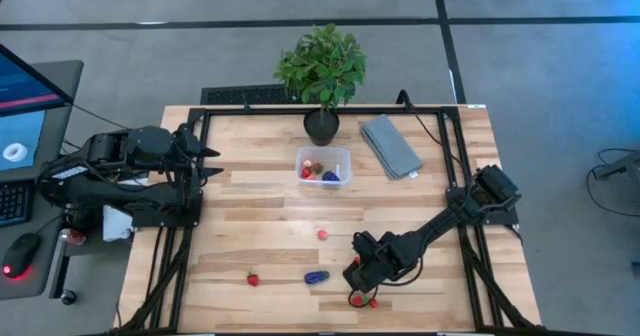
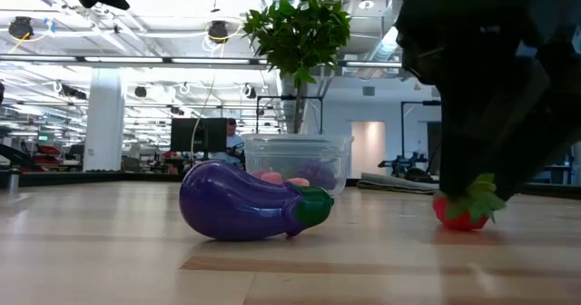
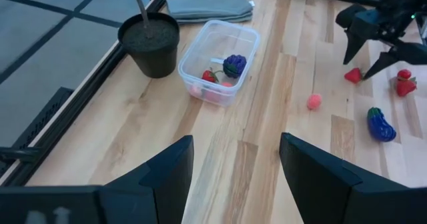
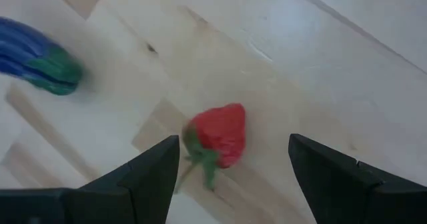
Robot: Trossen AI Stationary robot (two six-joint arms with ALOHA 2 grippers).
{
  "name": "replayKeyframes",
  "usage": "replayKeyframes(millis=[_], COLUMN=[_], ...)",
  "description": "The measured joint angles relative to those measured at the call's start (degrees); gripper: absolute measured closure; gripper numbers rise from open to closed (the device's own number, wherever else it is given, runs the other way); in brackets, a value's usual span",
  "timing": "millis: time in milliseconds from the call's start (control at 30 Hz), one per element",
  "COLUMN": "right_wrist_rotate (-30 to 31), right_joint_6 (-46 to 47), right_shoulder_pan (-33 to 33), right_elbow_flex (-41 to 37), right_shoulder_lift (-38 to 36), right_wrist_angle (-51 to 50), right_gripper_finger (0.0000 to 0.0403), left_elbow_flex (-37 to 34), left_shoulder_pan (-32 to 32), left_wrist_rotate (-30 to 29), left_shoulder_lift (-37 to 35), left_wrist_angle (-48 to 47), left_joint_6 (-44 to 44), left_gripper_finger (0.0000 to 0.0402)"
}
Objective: Pick and placing Produce into tupperware
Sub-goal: Put the top right red strawberry into the transparent bin
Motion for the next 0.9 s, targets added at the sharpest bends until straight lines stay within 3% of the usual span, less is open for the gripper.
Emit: replayKeyframes(millis=[900], right_wrist_rotate=[-1.5], right_joint_6=[3.8], right_shoulder_pan=[-1.7], right_elbow_flex=[0.0], right_shoulder_lift=[0.0], right_wrist_angle=[-3.1], right_gripper_finger=[0.0097], left_elbow_flex=[0.0], left_shoulder_pan=[0.0], left_wrist_rotate=[0.9], left_shoulder_lift=[0.0], left_wrist_angle=[-0.5], left_joint_6=[0.1], left_gripper_finger=[0.0188])
